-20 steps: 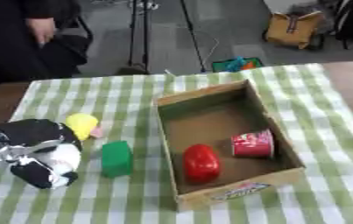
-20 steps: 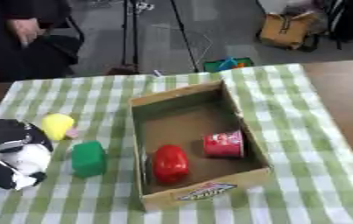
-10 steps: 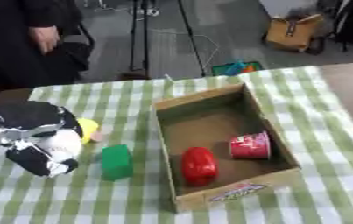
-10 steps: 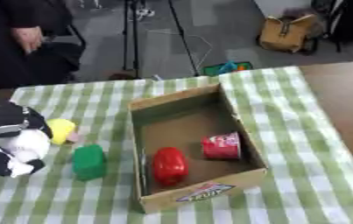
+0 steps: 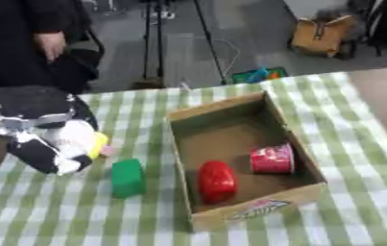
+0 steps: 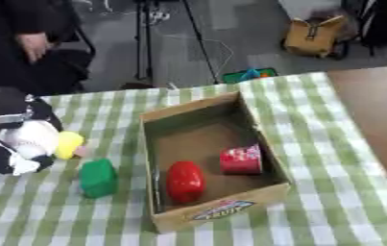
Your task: Pick up objects on the table and place them in the box.
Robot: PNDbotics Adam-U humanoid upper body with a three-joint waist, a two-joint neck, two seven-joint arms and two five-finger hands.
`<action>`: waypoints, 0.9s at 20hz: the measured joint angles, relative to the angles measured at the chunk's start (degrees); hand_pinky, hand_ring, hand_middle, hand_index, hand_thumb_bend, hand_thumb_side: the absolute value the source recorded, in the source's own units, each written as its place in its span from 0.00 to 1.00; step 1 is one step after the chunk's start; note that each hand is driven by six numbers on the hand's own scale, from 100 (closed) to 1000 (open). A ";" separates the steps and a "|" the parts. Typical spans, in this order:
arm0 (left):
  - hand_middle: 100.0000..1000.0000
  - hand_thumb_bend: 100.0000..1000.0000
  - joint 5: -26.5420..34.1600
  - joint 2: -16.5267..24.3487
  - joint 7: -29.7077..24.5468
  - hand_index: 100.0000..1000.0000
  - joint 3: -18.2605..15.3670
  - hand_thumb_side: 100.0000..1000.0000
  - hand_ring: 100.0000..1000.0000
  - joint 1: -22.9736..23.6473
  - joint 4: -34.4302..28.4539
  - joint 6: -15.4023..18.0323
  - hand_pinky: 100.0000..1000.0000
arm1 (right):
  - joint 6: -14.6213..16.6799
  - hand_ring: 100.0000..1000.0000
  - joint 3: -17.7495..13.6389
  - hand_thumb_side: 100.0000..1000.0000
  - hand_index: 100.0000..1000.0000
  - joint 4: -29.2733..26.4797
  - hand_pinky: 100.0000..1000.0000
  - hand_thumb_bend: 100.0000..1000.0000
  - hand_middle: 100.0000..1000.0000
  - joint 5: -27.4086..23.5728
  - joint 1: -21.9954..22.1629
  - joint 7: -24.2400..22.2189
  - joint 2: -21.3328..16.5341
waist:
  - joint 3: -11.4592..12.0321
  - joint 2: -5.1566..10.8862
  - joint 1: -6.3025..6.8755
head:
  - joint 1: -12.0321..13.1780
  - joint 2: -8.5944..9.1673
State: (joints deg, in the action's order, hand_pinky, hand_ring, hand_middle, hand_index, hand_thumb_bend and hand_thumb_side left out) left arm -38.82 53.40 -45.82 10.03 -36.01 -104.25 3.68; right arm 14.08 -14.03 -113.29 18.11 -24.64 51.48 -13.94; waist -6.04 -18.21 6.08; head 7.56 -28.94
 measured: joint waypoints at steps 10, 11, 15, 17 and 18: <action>0.42 0.02 1.89 -4.40 -4.23 0.45 2.07 0.25 0.36 -12.15 3.88 1.11 0.02 | 0.00 0.54 0.59 0.36 0.55 0.00 0.58 0.00 0.39 0.02 0.27 0.00 -0.01 | -0.74 0.87 0.47 | 0.05 -0.26; 0.41 0.01 1.94 -4.97 -4.58 0.45 2.26 0.24 0.36 -13.22 4.44 1.26 0.01 | 0.00 0.54 0.67 0.36 0.55 0.00 0.58 0.00 0.39 0.02 0.30 0.00 -0.01 | -0.82 0.96 0.53 | 0.10 -0.27; 0.41 0.00 2.00 -7.71 -5.69 0.45 3.09 0.24 0.35 -17.60 7.17 1.80 0.00 | 0.00 0.54 0.87 0.36 0.55 0.00 0.58 0.00 0.39 0.02 0.44 0.00 -0.01 | -1.18 1.17 0.65 | 0.32 -0.28; 0.41 0.00 1.78 -9.08 -5.96 0.45 3.38 0.24 0.35 -19.43 8.84 2.11 0.00 | 0.00 0.54 1.03 0.36 0.55 0.00 0.58 0.00 0.39 0.02 0.44 0.00 -0.01 | -1.38 1.21 0.78 | 0.37 -0.29; 0.41 0.00 1.63 -9.79 -6.04 0.45 3.54 0.24 0.35 -20.24 9.68 2.19 0.00 | 0.00 0.54 1.04 0.36 0.55 0.00 0.58 0.00 0.39 0.02 0.44 0.00 -0.01 | -1.39 1.22 0.84 | 0.38 -0.29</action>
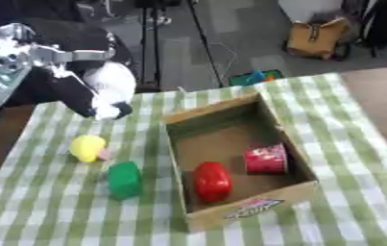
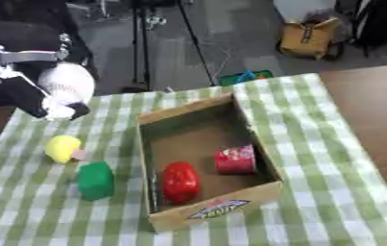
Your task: Pick up objects on the table and place them in the box.
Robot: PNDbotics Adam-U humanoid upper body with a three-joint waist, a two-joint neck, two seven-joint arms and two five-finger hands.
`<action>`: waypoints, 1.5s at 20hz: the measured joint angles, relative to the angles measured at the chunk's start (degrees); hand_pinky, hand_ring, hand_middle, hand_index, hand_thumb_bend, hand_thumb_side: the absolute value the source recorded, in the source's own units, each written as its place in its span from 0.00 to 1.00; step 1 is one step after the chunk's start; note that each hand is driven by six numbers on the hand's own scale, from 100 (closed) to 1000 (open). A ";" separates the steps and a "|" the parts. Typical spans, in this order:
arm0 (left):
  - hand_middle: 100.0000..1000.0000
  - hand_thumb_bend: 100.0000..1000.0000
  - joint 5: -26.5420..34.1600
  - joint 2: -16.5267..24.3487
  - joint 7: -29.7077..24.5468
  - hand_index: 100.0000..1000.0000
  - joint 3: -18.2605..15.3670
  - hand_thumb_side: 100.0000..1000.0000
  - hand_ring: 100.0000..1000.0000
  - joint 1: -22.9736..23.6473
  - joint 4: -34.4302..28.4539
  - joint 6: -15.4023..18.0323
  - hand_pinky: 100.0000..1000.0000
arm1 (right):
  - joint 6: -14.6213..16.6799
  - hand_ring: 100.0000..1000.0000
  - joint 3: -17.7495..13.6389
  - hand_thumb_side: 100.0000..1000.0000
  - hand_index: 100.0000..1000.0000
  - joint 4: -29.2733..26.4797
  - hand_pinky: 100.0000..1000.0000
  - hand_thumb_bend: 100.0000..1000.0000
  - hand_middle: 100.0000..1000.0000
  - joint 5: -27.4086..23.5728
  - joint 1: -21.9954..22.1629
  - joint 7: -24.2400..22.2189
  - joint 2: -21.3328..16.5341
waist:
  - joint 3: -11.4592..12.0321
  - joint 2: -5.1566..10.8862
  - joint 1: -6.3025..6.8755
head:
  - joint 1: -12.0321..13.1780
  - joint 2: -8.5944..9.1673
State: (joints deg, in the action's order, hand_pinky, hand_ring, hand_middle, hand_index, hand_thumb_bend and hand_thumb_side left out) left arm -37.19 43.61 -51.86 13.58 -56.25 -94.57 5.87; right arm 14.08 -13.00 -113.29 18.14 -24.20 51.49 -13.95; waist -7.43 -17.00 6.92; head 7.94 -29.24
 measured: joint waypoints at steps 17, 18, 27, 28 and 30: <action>0.40 0.00 -5.77 -13.39 1.03 0.45 0.98 0.27 0.33 -11.27 18.65 2.62 0.00 | 0.00 0.54 1.40 0.35 0.55 0.00 0.57 0.00 0.39 0.00 -0.55 0.00 0.04 | -2.07 0.36 0.41 | 1.68 -0.94; 0.40 0.00 -6.48 -14.11 1.23 0.45 1.12 0.27 0.33 -11.57 19.66 2.97 0.00 | 0.00 0.54 1.43 0.35 0.55 0.00 0.57 0.00 0.39 0.00 -0.58 0.00 0.05 | -2.24 0.35 0.44 | 1.82 -0.94; 0.40 0.00 -11.24 -19.13 3.14 0.45 1.29 0.30 0.33 -13.40 27.28 4.71 0.00 | 0.02 0.54 2.12 0.35 0.55 0.00 0.57 0.00 0.39 -0.03 -1.38 -0.01 0.10 | -3.40 -0.13 0.66 | 2.73 -0.86; 0.40 0.00 -11.73 -19.63 3.45 0.45 1.24 0.30 0.33 -13.41 28.11 4.82 0.00 | 0.02 0.54 2.13 0.35 0.55 0.00 0.57 0.00 0.39 -0.03 -1.51 -0.01 0.11 | -3.52 -0.14 0.70 | 2.82 -0.85; 0.40 0.00 -12.55 -20.43 4.06 0.45 1.06 0.32 0.32 -13.46 29.53 5.12 0.00 | 0.03 0.54 2.23 0.34 0.55 0.00 0.57 0.00 0.39 -0.04 -1.53 -0.01 0.13 | -3.62 -0.23 0.72 | 3.00 -0.83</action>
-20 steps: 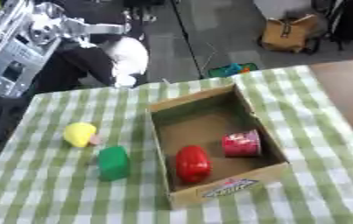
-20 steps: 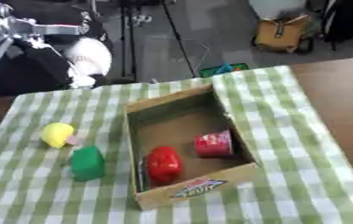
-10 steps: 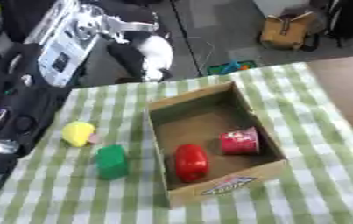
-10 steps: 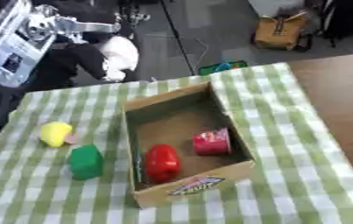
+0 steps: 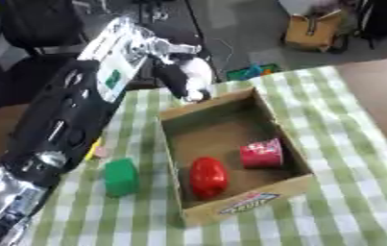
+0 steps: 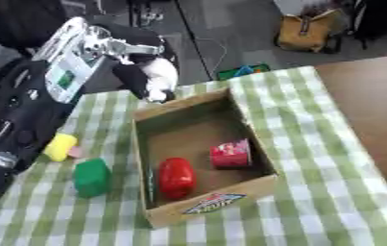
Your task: Pick up objects on the table and place them in the box.
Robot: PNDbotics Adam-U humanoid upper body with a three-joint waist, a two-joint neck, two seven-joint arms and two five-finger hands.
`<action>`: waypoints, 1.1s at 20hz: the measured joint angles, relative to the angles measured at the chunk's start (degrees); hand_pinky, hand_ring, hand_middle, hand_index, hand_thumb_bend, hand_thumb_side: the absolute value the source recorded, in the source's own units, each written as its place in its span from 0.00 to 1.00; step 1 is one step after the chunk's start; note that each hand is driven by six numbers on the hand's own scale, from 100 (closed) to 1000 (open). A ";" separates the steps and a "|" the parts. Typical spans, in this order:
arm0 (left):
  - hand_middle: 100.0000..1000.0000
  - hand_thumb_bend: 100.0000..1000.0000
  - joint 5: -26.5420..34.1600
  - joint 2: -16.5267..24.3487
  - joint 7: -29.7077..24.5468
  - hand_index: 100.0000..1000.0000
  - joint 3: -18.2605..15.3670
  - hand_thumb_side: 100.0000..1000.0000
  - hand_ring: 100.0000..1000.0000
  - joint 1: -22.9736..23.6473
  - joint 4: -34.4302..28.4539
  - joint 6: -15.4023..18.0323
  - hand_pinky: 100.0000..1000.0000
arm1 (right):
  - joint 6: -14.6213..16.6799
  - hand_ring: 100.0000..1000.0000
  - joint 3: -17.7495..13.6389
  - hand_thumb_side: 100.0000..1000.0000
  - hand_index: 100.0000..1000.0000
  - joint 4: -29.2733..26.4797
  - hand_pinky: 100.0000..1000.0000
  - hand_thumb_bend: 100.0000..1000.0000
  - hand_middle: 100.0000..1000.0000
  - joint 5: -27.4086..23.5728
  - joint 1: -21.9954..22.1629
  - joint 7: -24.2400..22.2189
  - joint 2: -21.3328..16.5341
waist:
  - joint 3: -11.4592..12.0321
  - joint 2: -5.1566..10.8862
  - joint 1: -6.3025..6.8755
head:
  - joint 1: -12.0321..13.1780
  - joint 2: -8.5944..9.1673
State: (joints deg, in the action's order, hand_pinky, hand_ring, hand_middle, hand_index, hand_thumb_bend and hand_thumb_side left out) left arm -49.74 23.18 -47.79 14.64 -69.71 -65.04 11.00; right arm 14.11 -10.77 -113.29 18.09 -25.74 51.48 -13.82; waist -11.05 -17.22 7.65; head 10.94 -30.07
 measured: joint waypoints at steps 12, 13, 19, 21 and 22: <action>0.51 0.00 -1.20 -3.72 6.95 0.69 -1.66 0.66 0.50 0.00 9.02 0.45 0.18 | 0.30 0.54 0.68 0.35 0.54 0.00 0.57 0.00 0.39 -0.05 -1.05 -0.02 0.48 | -1.38 -0.87 0.17 | 0.95 0.46; 0.51 0.00 -1.20 -3.88 7.14 0.69 -1.78 0.66 0.50 0.00 9.57 0.70 0.18 | 0.34 0.54 0.76 0.35 0.54 0.00 0.57 0.00 0.39 -0.05 -1.15 -0.05 0.48 | -1.50 -0.89 0.18 | 0.98 0.47; 0.67 0.00 -1.18 -4.49 5.88 0.83 -2.23 0.92 0.70 0.00 11.28 2.81 0.56 | 0.37 0.54 0.93 0.34 0.54 0.00 0.57 0.00 0.39 -0.05 -1.48 -0.07 0.53 | -1.62 -0.93 0.20 | 1.03 0.51; 0.68 0.00 -1.18 -4.61 5.44 0.83 -2.47 0.94 0.72 -0.01 11.29 3.27 0.59 | 0.38 0.54 0.93 0.34 0.54 0.00 0.57 0.00 0.39 -0.05 -1.48 -0.07 0.53 | -1.62 -0.93 0.20 | 1.04 0.51; 0.68 0.00 -1.18 -4.61 5.24 0.83 -2.52 0.95 0.72 -0.01 11.29 3.44 0.60 | 0.38 0.54 0.93 0.34 0.54 0.00 0.57 0.00 0.39 -0.05 -1.48 -0.07 0.54 | -1.62 -0.93 0.20 | 1.04 0.51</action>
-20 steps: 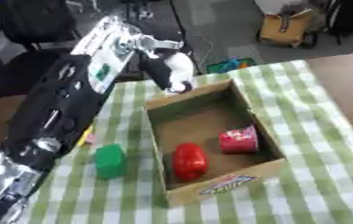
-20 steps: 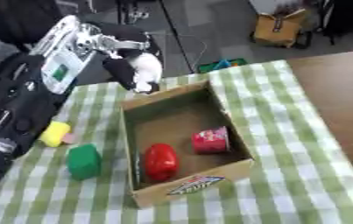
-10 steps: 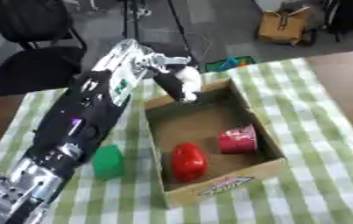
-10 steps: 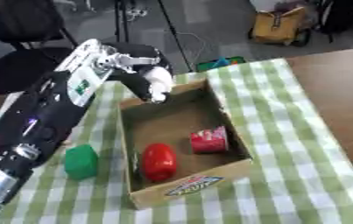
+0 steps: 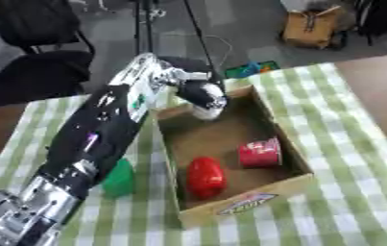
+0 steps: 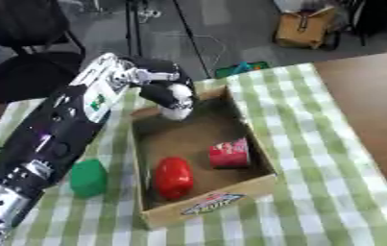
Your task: Pick up objects on the table and place them in the box.
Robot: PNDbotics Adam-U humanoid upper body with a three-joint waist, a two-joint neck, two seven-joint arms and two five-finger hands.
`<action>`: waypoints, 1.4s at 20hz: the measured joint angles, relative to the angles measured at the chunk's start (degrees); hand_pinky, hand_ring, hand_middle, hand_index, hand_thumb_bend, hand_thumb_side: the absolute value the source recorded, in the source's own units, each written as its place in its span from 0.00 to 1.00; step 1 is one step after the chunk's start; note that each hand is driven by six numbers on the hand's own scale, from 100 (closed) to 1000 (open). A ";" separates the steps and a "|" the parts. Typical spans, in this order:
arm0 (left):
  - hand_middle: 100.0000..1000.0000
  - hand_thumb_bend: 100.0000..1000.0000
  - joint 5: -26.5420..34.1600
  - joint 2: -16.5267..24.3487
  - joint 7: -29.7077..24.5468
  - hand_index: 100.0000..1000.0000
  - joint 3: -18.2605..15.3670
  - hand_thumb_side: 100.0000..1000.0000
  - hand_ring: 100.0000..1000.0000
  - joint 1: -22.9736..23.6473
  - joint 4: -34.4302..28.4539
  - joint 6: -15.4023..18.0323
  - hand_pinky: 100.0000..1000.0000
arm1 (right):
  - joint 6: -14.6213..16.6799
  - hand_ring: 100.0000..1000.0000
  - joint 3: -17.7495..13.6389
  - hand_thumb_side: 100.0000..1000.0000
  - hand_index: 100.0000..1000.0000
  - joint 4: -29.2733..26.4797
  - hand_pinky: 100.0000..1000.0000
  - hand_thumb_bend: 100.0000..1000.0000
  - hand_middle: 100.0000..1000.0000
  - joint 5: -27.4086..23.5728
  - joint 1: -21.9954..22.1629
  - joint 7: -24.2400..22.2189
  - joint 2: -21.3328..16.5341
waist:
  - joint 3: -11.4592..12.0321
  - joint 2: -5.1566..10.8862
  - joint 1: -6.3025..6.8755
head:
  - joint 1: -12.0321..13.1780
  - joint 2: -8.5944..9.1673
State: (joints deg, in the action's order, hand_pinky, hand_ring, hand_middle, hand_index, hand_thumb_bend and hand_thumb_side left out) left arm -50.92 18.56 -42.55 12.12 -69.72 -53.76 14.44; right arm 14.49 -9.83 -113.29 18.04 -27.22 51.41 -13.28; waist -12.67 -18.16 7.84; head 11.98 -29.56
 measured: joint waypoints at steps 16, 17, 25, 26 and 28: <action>0.63 0.00 6.18 2.20 1.08 0.82 -1.89 1.00 0.68 0.51 -8.80 1.70 0.55 | 0.04 0.54 -0.08 0.36 0.54 0.00 0.57 0.00 0.39 0.00 0.24 0.04 0.19 | 1.69 0.34 -0.30 | -1.70 -0.71; 0.63 0.00 8.97 3.92 2.93 0.81 -2.60 1.00 0.68 1.90 -12.89 2.30 0.54 | 0.04 0.54 -0.29 0.36 0.54 0.00 0.57 0.00 0.39 0.00 0.50 0.04 0.18 | 2.23 0.53 -0.33 | -2.46 -1.09; 0.68 0.00 24.38 17.03 23.87 0.91 -6.72 1.00 0.73 17.83 -41.74 1.26 0.58 | 0.04 0.54 -1.54 0.37 0.55 0.00 0.57 0.00 0.39 0.04 0.97 0.04 0.08 | 4.66 1.13 -1.32 | -6.25 -2.73; 0.69 0.00 25.46 17.77 26.54 0.92 -7.28 1.00 0.73 20.02 -44.48 0.64 0.57 | 0.04 0.54 -1.64 0.37 0.55 0.00 0.57 0.00 0.39 0.04 0.89 0.04 0.08 | 4.94 1.13 -1.67 | -6.42 -2.90; 0.70 0.00 27.57 18.73 31.77 0.93 -8.51 1.00 0.72 24.01 -49.27 -0.62 0.57 | 0.06 0.54 -1.80 0.38 0.56 0.00 0.57 0.00 0.39 0.05 0.48 0.05 0.09 | 5.39 1.14 -2.41 | -6.65 -3.15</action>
State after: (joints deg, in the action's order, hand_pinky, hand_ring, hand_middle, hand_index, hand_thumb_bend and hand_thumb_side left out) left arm -23.35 37.29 -10.78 3.62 -45.71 -103.02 13.82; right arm 14.55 -11.63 -113.29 18.09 -26.74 51.46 -13.19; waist -7.28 -17.02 5.43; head 5.33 -32.72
